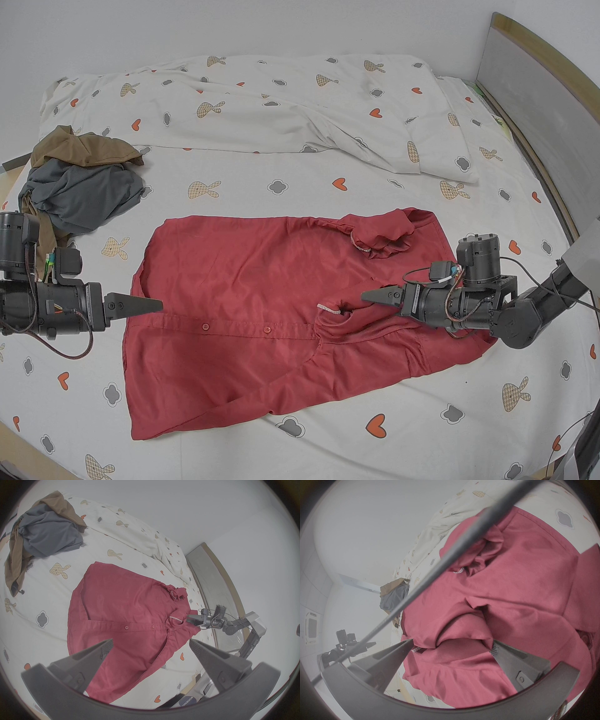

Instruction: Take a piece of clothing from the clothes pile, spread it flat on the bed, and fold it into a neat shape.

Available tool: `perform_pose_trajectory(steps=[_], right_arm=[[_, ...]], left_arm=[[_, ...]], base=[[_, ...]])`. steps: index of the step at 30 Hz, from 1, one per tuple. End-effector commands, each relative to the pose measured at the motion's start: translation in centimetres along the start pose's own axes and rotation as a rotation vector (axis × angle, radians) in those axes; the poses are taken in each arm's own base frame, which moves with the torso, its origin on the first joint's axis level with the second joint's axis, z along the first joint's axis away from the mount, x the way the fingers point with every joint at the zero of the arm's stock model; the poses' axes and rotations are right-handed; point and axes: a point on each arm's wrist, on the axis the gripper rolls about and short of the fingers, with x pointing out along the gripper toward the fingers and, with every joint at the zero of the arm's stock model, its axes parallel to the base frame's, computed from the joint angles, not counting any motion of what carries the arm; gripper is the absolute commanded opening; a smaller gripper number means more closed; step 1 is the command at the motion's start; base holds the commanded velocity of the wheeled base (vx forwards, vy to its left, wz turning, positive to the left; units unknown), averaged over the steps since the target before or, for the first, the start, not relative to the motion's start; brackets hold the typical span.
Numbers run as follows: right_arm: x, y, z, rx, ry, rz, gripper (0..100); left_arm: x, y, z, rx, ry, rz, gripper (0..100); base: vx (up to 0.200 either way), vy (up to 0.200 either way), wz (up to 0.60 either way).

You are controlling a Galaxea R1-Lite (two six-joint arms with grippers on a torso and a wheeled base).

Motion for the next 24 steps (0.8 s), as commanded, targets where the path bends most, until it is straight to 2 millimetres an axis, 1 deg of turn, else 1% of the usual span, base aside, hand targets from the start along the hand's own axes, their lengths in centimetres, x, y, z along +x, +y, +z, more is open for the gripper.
perform_pose_trajectory(steps=[1,6,13,15,18,22,24], right_arm=[[0.5,0.5,1.0,-0.011,-0.025,0.021,100],[0.5,1.2,1.9,-0.016,-0.037,0.058,100],[1.1,2.1,4.0,0.039,-0.080,0.097,100],[1.8,1.6,3.9,0.052,-0.070,0.089,100],[1.9,1.1,4.1,0.060,-0.076,0.078,100],[0.9,-0.1,5.1,0.076,-0.111,0.055,100],[-0.1,-1.1,6.1,0.088,-0.148,0.034,100]], left_arm=[[0.2,0.1,0.0,-0.004,0.006,0.001,100],[0.3,0.3,0.0,-0.008,0.012,0.002,100],[0.6,0.5,-0.1,-0.015,0.020,0.004,100],[0.6,0.5,-0.1,-0.016,0.022,0.004,100],[0.7,0.5,-0.1,-0.016,0.023,0.004,100],[0.9,0.6,-0.1,-0.016,0.022,0.004,100],[1.0,0.7,-0.1,-0.019,0.027,0.005,100]], base=[[0.000,0.000,0.00],[0.000,0.000,0.00],[0.000,0.000,0.00],[0.000,0.000,0.00],[0.000,0.000,0.00],[0.000,0.000,0.00],[0.000,0.000,0.00]])
